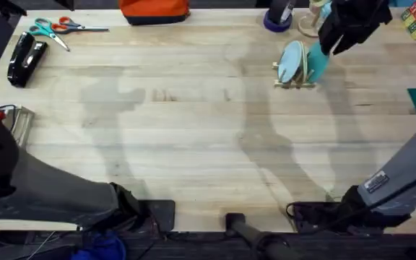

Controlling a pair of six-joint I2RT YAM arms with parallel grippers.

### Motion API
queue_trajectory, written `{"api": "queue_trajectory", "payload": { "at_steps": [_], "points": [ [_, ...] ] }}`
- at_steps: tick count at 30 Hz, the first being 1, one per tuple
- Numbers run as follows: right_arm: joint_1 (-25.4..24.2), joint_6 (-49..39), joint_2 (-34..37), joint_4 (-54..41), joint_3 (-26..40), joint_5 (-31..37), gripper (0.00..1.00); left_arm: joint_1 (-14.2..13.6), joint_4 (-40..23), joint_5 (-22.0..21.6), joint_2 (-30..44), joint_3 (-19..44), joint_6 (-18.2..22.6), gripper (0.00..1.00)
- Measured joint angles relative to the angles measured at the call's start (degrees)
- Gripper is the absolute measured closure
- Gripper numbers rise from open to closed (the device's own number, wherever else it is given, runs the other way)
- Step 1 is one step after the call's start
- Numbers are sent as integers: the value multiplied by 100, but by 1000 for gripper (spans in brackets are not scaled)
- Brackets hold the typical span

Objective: Pick up the plates from the table one by one and place each into a slot on the dish rack.

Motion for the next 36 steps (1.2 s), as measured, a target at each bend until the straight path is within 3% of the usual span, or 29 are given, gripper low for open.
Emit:
{"api": "queue_trajectory", "payload": {
  "at_steps": [23, 24, 25, 29, 31, 36],
  "points": [
    [-37, 0, -128, -69, -27, -153, 765, 0, 0, 0, 1, 0, 0, 6],
    [-56, -2, -205, -83, -33, -224, 721, 0, 0, 0, 1, 0, -2, 7],
    [-86, 5, -321, -89, -37, -297, 613, 0, 0, 0, 1, 0, -2, 5],
    [-229, -20, -934, -91, -37, -589, 73, 0, 0, 0, 0, 0, -1, 6],
    [-306, -38, -1277, -94, -37, -682, 13, 0, 0, 0, 1, 0, 0, 6],
    [-485, -36, -1940, -116, -37, -781, 8, 0, 0, 0, 1, 0, 0, 6]
  ]
}}
